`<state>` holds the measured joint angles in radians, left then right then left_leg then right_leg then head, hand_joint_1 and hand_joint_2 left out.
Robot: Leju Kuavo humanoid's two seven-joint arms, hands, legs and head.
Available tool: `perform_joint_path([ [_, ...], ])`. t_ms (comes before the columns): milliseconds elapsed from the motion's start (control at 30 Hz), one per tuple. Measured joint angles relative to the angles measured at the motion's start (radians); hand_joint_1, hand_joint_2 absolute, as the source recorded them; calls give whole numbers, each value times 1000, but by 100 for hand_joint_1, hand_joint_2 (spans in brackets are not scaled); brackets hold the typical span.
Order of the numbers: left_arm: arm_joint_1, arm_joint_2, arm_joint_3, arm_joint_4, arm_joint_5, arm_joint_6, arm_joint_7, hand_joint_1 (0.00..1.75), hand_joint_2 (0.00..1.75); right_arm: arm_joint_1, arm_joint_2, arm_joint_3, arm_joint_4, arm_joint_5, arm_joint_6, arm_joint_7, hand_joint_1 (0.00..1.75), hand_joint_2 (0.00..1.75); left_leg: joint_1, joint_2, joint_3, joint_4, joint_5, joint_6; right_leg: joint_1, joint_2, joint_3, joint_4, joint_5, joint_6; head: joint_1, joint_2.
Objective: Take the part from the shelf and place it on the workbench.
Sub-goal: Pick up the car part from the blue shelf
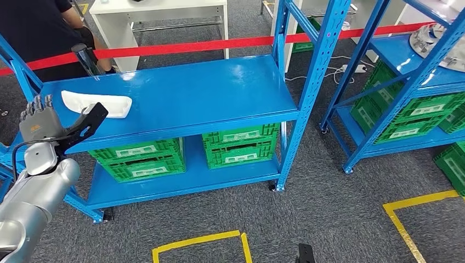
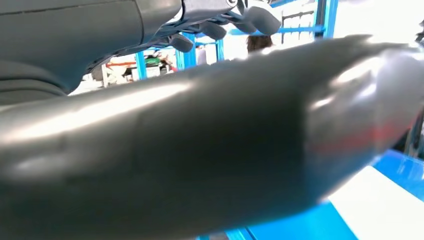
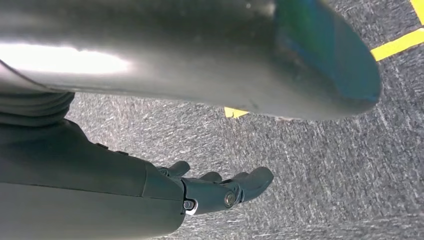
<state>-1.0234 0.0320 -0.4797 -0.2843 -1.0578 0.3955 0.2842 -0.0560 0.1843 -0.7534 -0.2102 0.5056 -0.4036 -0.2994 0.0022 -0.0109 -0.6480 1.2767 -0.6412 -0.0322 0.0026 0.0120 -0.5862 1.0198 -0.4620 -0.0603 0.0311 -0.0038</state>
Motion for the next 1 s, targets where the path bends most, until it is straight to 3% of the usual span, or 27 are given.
perform_joint_path([
  [33, 3, 1, 2, 0, 0, 0, 0, 0, 0, 1, 0, 0, 0, 0, 0, 1, 0, 0, 1, 1, -16, -12, 13, -1, -1, 1, 12, 0, -10, 1, 0, 0],
  [67, 4, 2, 3, 0, 0, 0, 0, 0, 0, 3, 0, 0, 0, 1, 0, 2, 0, 0, 2, 2, -15, -56, 50, -2, -1, 1, 25, 1, -21, 3, 0, 0],
  [133, 6, 6, 4, 1, -1, 1, -1, 0, 0, 3, 0, 0, 0, 3, 0, 2, 0, 0, 1, 6, 7, -183, 157, 0, -2, 1, 50, 2, -43, 10, 0, 0],
  [200, 7, 10, 7, 3, -2, 2, -1, 0, 0, 1, 0, 0, 0, 5, 1, 3, 0, 0, -3, 9, 23, -251, 213, 10, -1, 2, 61, 1, -57, 20, -1, 0],
  [300, 9, 12, 16, 1, 5, 3, -11, 0, 0, 0, 0, 0, 0, 6, 1, 3, 0, 0, -2, 8, 31, -257, 218, 27, 0, 2, 66, 1, -69, 34, -3, 0],
  [367, 8, 12, 29, -3, 14, 4, -31, 0, 0, -2, 0, 0, 0, 7, 0, 3, 0, 0, 4, 7, 42, -263, 213, 37, 0, 0, 42, 51, -95, 45, 1, 0],
  [467, 13, 6, 48, -5, 18, 10, -75, 0, 0, -2, 0, -1, 0, 9, 1, 2, 0, 0, 6, 7, 51, -265, 201, 47, -6, -4, -83, 245, -151, 58, 6, 0],
  [500, 18, 3, 53, -5, 17, 14, -86, 0, 0, -1, 0, -1, 0, 9, 1, 2, 0, 0, 6, 6, 55, -264, 196, 48, -8, -5, -120, 287, -150, 60, 6, 0],
  [533, 22, 0, 57, -5, 15, 17, -96, 0, 44, -1, 0, -1, 0, 10, 1, 2, 0, 0, 6, 5, 59, -263, 191, 47, -9, -6, -139, 292, -128, 60, 6, 0],
  [567, 26, -3, 61, -5, 11, 20, -105, 0, 87, 0, 0, -2, 0, 11, 1, 2, 0, 0, 6, 5, 65, -262, 186, 45, -10, -6, -138, 257, -89, 60, 6, 0],
  [633, 29, -9, 68, -6, 1, 24, -119, 0, 175, 0, 0, -2, 0, 13, 1, -1, 0, 0, 4, 4, 76, -259, 173, 38, -10, -9, -92, 118, 0, 55, 6, 0],
  [700, 30, -13, 75, -6, -7, 33, -136, 0, 87, -2, 0, -3, 0, 15, 2, -5, 0, 0, 1, 4, 78, -257, 165, 28, -7, -10, -55, 23, 34, 49, 6, 0],
  [767, 33, -15, 81, -6, -12, 46, -157, 0, 0, -1, 2, -3, 0, 16, 2, -8, 0, 0, -2, 4, 78, -257, 162, 30, -7, -9, -49, 8, 31, 47, 5, 0],
  [833, 38, -18, 87, -7, -18, 66, -185, 0, 0, 0, 3, -5, 0, 17, 2, -8, 0, 0, -2, 5, 81, -261, 162, 34, -7, -7, -49, 6, 32, 45, 5, 0],
  [900, 43, -24, 93, -7, -25, 94, -219, 0, 0, -1, 3, -7, 0, 19, 2, -9, 0, 0, -2, 6, 85, -267, 164, 30, -6, -5, -49, 6, 31, 40, 5, 0],
  [1000, 46, -34, 104, -10, -40, 139, -265, 0, 131, -1, 4, -11, 0, 22, 0, -8, 0, 0, -2, 7, 89, -274, 166, 23, -5, -4, -49, 6, 29, 35, 5, 0],
])
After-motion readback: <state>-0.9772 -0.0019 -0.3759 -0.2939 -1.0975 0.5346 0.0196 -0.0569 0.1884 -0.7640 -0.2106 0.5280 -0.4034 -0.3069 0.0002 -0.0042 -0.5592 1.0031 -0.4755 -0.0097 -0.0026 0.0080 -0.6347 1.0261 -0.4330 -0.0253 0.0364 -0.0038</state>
